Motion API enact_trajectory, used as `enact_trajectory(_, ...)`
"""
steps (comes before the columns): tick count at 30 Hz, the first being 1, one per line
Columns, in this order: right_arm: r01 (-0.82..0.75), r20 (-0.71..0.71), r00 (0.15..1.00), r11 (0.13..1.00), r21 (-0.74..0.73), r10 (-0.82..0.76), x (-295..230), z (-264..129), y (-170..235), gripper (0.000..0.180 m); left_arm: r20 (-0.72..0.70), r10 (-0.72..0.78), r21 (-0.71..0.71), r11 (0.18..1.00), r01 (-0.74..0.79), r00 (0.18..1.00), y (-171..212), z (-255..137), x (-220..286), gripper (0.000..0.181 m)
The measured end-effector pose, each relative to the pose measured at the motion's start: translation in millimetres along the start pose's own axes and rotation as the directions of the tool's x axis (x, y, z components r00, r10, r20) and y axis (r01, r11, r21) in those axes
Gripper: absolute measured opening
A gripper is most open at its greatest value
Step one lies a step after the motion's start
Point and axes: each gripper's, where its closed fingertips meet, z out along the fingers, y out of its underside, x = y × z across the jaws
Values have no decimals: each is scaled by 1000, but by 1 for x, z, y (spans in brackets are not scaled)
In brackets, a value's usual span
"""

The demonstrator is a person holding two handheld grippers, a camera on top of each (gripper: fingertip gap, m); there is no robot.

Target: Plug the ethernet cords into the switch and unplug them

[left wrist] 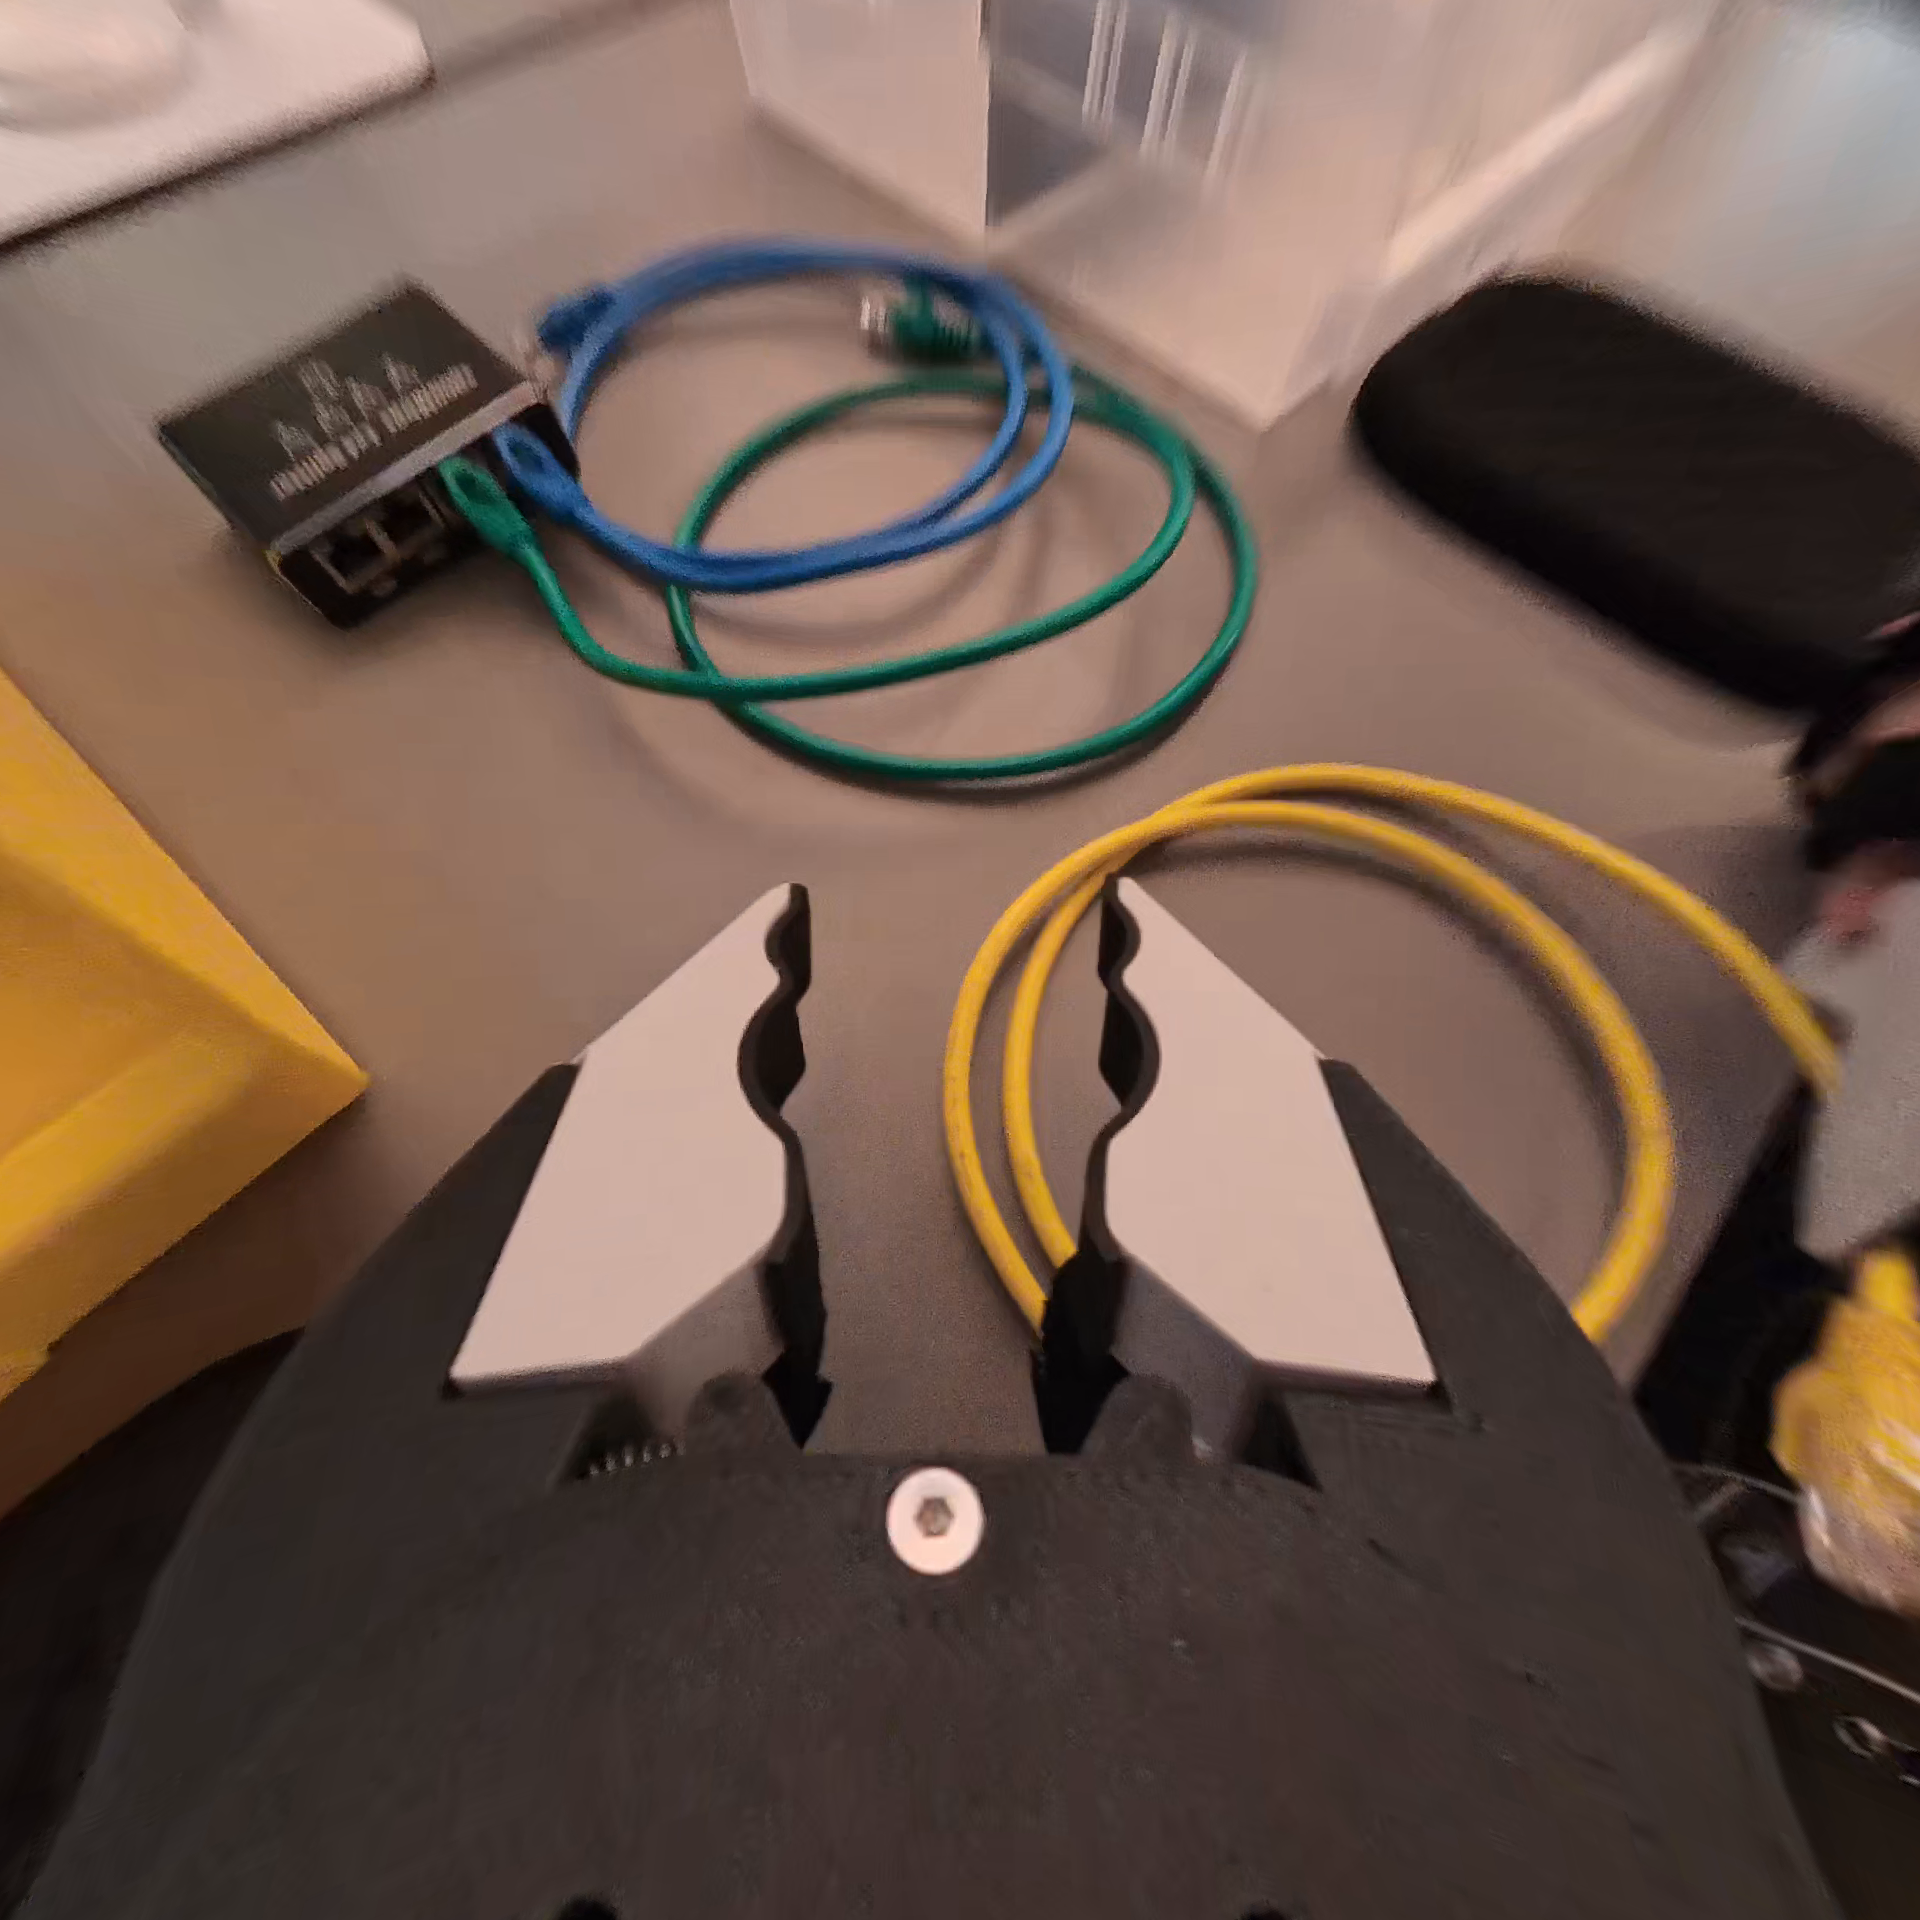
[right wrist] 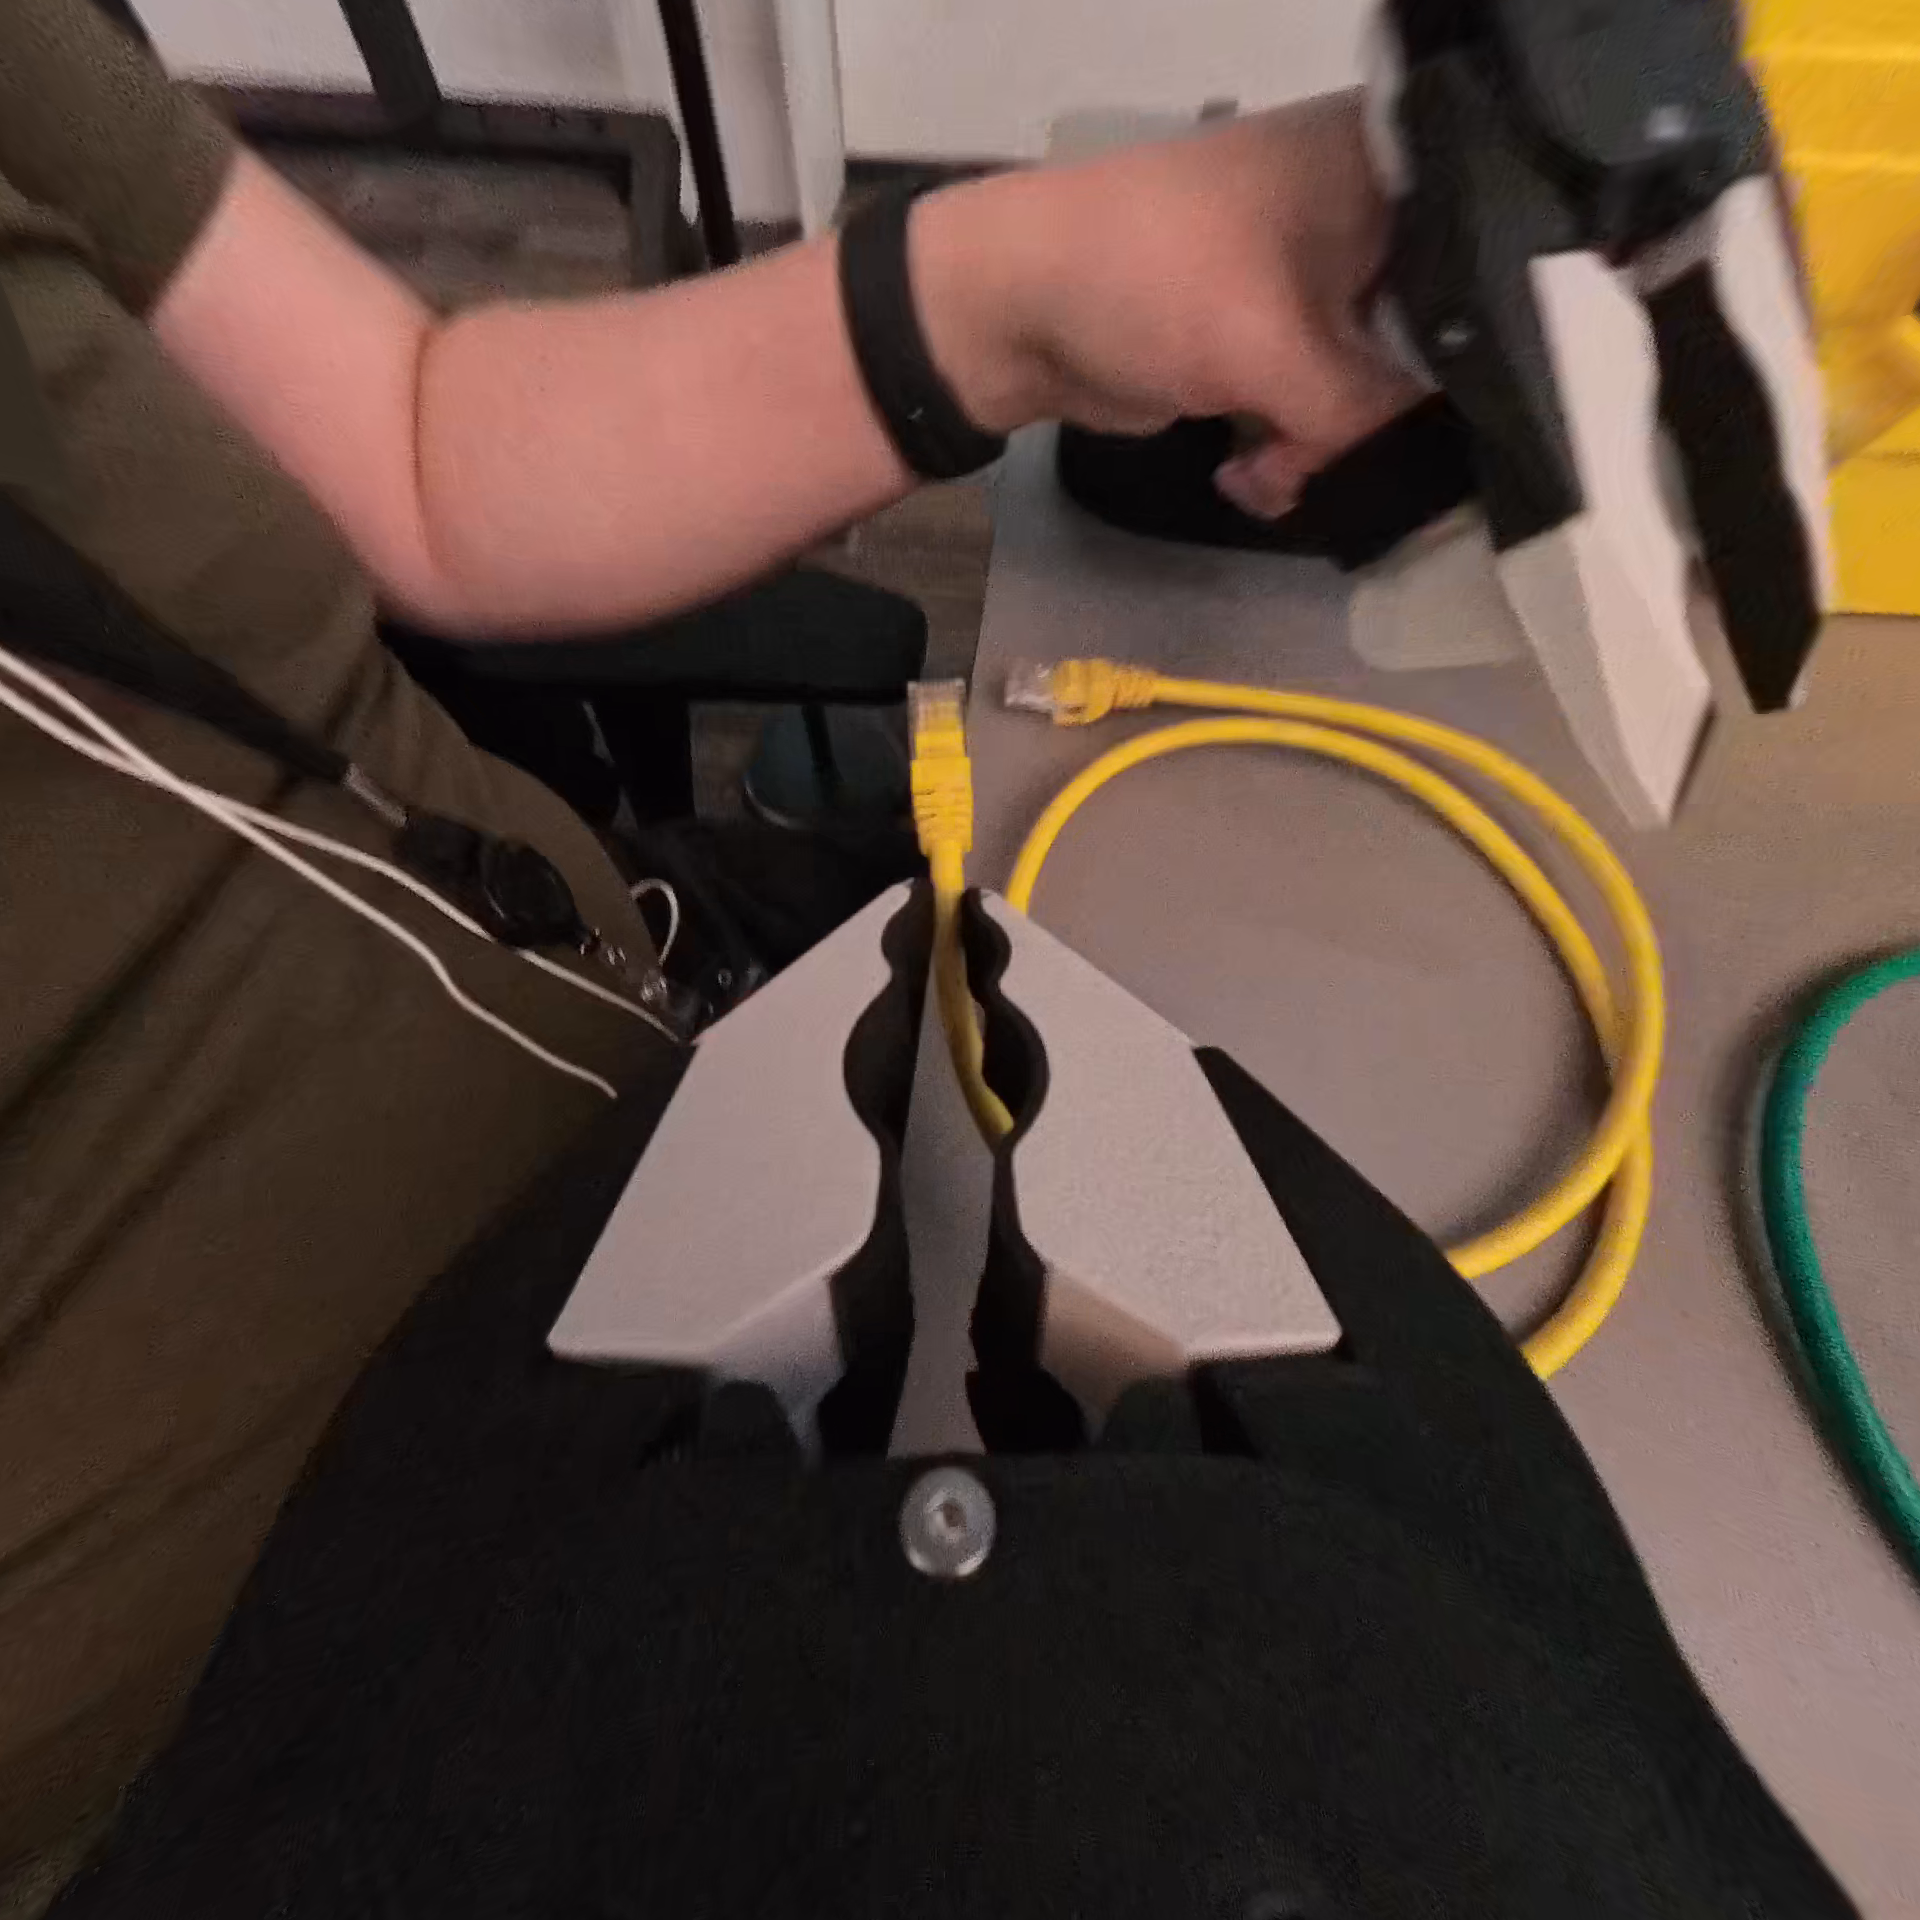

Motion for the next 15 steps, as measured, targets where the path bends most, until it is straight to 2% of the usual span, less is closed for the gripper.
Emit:
enact_trajectory(3,-184,50,983,970,156,178,11,-20,-22,5,-132,-1,240,970,33,991,-25,-42,20,61)
enact_trajectory(7,-414,197,909,857,307,368,27,-47,-45,5,-360,153,435,900,20,920,-41,-98,69,63)
enact_trajectory(10,-454,232,889,826,334,395,32,-55,-50,5,-388,282,489,870,-63,878,-45,-111,101,63)
enact_trajectory(15,-508,284,856,806,305,432,29,-57,-54,5,-322,483,515,811,-278,814,-46,-97,136,48)
